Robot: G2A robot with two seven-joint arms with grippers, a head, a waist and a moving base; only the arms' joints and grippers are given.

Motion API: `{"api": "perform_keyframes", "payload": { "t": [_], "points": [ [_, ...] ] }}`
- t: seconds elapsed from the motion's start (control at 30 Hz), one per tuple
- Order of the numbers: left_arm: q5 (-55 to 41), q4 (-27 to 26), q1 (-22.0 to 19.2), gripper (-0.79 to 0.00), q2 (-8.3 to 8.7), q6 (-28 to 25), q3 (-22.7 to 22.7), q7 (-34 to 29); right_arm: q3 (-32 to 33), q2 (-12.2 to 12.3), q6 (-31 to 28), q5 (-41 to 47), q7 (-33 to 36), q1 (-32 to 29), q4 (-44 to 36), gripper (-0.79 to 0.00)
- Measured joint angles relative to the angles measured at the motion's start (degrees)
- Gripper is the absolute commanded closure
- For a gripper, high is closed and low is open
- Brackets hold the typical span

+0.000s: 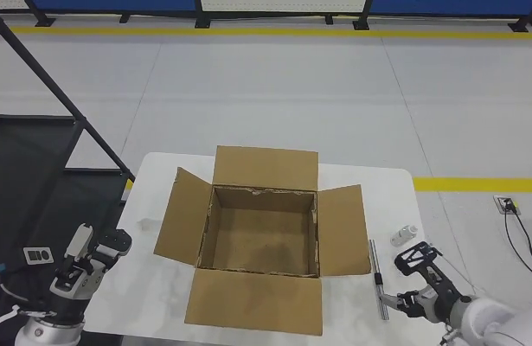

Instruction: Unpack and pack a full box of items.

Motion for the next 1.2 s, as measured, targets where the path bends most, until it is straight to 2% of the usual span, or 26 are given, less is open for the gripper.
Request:
{"api": "perform_keyframes", "payload": {
  "t": [0.17,0.6,0.73,0.97,1.1,1.2],
  "points": [
    [0.0,0.0,0.0,-0.785,0.0,0.0,0.0,0.0,-6.85,-0.01,2.03,-3.46,3.89,4.54,5.84,-0.785],
    [0.0,0.0,0.0,-0.785,0.0,0.0,0.0,0.0,-8.2,-0.17,2.45,-2.94,2.43,5.37,7.63,-0.785],
    [0.0,0.0,0.0,-0.785,0.0,0.0,0.0,0.0,-11.68,-0.69,5.12,-0.31,-1.3,9.77,14.51,-0.785],
    [0.0,0.0,0.0,-0.785,0.0,0.0,0.0,0.0,-17.81,-1.55,9.76,0.29,-0.3,19.7,28.73,-0.785],
    [0.0,0.0,0.0,-0.785,0.0,0.0,0.0,0.0,-18.69,-1.75,8.45,2.35,-1.36,22.64,34.21,-0.785],
    [0.0,0.0,0.0,-0.785,0.0,0.0,0.0,0.0,-17.31,-1.6,6.99,5.07,-2.85,22.14,34.89,-0.785]
  ]
}}
